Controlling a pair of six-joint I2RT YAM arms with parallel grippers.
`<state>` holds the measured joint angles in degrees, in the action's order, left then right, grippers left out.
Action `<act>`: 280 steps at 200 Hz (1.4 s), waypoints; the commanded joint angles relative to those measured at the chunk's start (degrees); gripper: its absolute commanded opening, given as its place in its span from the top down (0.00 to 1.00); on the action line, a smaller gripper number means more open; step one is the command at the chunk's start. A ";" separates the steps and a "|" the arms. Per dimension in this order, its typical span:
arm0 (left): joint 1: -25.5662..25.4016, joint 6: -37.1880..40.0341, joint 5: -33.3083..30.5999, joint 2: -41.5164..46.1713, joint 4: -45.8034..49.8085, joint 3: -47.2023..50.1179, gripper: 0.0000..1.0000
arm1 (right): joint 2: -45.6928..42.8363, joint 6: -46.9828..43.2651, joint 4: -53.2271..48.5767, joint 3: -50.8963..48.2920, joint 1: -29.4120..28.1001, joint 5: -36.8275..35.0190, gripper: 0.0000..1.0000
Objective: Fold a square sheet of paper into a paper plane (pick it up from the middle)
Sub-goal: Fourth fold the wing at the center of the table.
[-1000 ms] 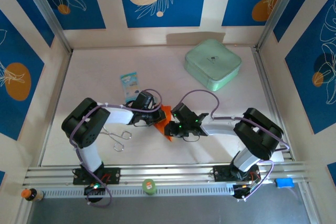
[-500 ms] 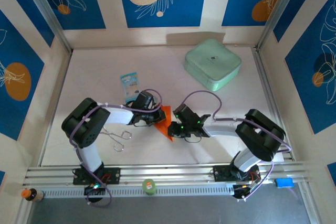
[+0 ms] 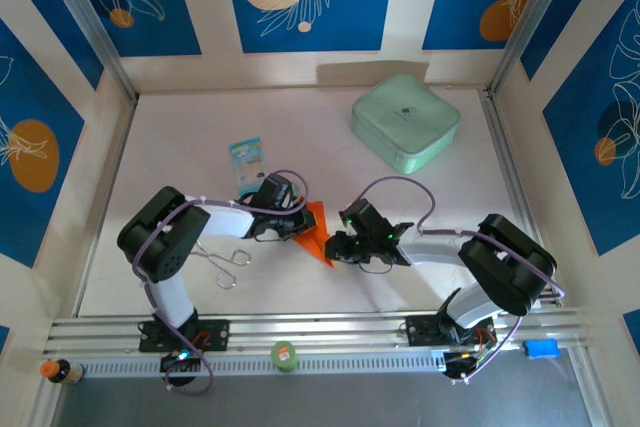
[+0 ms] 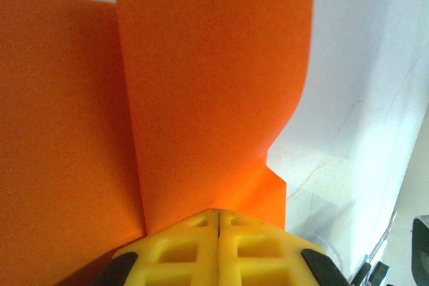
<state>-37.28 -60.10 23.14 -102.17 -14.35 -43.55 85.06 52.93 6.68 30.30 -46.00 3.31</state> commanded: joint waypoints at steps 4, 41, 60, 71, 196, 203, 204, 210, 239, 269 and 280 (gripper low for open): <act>-0.23 -0.28 -1.25 -1.01 2.44 1.53 0.97 | 0.42 -0.52 0.10 0.05 0.25 2.73 0.79; -0.19 -0.23 -1.17 -0.97 2.31 1.60 0.97 | 0.37 0.30 -0.66 -0.04 0.12 2.19 0.86; -0.20 -0.36 -1.43 -0.75 2.24 1.89 0.97 | 0.76 0.81 -0.39 -0.88 0.21 2.12 0.88; -0.25 -0.44 -1.36 -0.77 2.13 1.97 0.97 | 1.05 1.12 0.71 -1.53 0.22 2.78 0.89; -0.17 -0.44 -1.25 -0.96 1.87 1.97 0.97 | -1.09 1.71 0.00 -2.98 -0.30 2.83 0.78; -0.25 -0.46 -1.17 -0.93 1.87 1.98 0.97 | -1.12 1.72 -0.36 -2.92 -0.44 2.41 0.78; -0.25 -0.46 -1.17 -0.93 1.87 1.98 0.97 | -1.12 1.68 -0.40 -2.90 -0.47 2.27 0.77; -0.24 -0.41 -1.16 -0.91 1.87 1.92 0.97 | -1.04 1.62 -1.03 -2.59 -0.50 1.77 0.76; -0.21 -0.45 -1.16 -0.84 1.87 1.98 0.97 | -0.22 1.08 -2.85 -1.74 -0.66 1.36 0.77; -0.23 -0.53 -1.23 -0.93 1.86 2.06 0.97 | 0.64 2.49 -1.42 -2.82 -0.76 1.28 0.82; -0.25 -0.55 -1.17 -1.00 1.78 2.05 0.97 | 0.64 3.11 -0.31 -3.53 -0.76 1.59 0.83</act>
<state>-37.28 -60.12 23.14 -102.17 -15.14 -43.16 84.14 54.54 6.87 28.16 -46.15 4.73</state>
